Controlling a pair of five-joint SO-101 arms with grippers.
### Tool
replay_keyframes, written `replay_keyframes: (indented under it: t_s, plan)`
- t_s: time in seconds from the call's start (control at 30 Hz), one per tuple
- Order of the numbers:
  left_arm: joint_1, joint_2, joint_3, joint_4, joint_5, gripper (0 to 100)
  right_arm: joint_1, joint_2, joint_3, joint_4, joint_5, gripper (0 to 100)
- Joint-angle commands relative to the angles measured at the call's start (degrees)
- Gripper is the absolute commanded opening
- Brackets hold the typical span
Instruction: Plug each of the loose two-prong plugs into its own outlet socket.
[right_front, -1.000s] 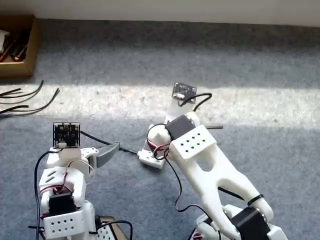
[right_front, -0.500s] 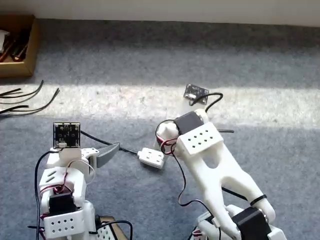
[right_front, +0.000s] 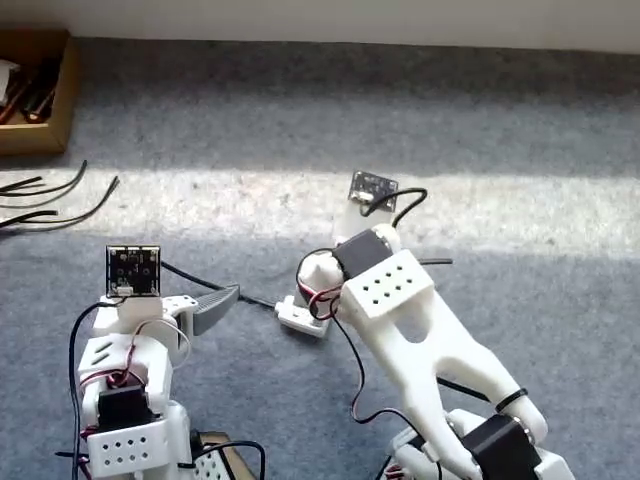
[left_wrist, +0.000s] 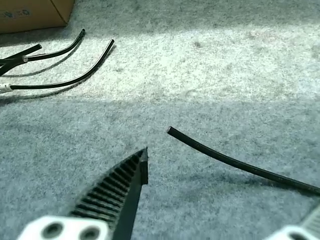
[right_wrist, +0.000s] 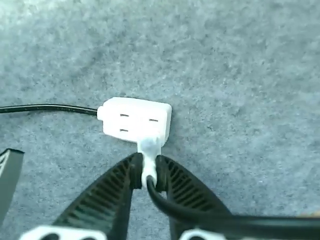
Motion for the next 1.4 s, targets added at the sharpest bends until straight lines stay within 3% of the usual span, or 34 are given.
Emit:
replay_keyframes:
  t_s: [0.0, 0.43, 0.73, 1.03, 1.37]
  plan:
    - [0.84, -0.48, -0.40, -1.05, 0.53, 50, -0.57, -0.13, -0.04, -0.75, -0.62, 0.5]
    - [0.84, -0.48, -0.40, -0.79, 0.53, 50, 0.75, 11.47, -0.48, -3.12, -0.53, 0.5]
    - [0.84, -0.48, -0.22, -0.97, 0.53, 50, 6.46, 4.62, -0.04, -1.80, -0.09, 0.5]
    - [0.84, -0.48, -0.22, -0.97, 0.53, 50, 6.11, 4.79, 0.04, -1.36, -0.18, 0.5]
    - [0.84, -0.48, -0.13, -0.97, 0.53, 50, 0.04, 7.87, -0.40, -1.27, -0.62, 0.5]
